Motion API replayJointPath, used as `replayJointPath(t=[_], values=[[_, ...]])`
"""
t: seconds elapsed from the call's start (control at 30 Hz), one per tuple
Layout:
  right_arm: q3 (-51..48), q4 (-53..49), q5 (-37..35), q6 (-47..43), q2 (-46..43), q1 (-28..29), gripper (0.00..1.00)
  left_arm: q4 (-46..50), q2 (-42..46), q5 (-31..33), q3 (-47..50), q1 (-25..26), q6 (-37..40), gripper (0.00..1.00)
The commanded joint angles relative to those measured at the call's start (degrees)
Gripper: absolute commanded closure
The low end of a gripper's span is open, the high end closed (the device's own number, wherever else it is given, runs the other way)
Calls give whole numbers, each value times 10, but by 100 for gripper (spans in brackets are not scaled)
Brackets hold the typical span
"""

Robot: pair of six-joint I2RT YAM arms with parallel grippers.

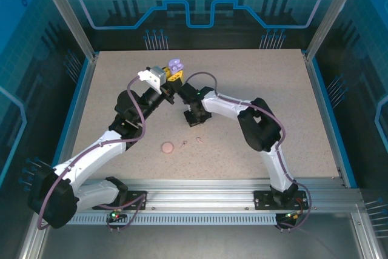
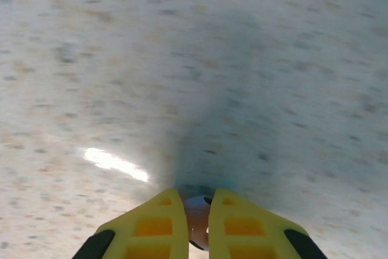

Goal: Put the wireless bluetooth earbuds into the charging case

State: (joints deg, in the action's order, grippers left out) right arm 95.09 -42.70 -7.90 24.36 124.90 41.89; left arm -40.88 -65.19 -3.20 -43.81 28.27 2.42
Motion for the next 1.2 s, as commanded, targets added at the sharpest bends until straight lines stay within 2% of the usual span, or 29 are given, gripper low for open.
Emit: replayJointPath(t=[0.0, 0.17, 0.43, 0.83, 1.17], values=[[-44, 26, 20, 41, -41, -30, 92, -10, 8, -5, -5, -4, -10, 100], [-116, 69, 39, 74, -96, -71, 92, -12, 7, -10, -2, -4, -11, 100], [-192, 118, 56, 109, -253, -111, 92, -13, 7, -28, 3, -4, -14, 100], [-161, 143, 90, 129, -497, -125, 91, -31, -7, -73, 9, 5, -20, 100], [-116, 195, 173, 187, -564, -124, 90, -50, -51, -76, -4, 55, 18, 100]])
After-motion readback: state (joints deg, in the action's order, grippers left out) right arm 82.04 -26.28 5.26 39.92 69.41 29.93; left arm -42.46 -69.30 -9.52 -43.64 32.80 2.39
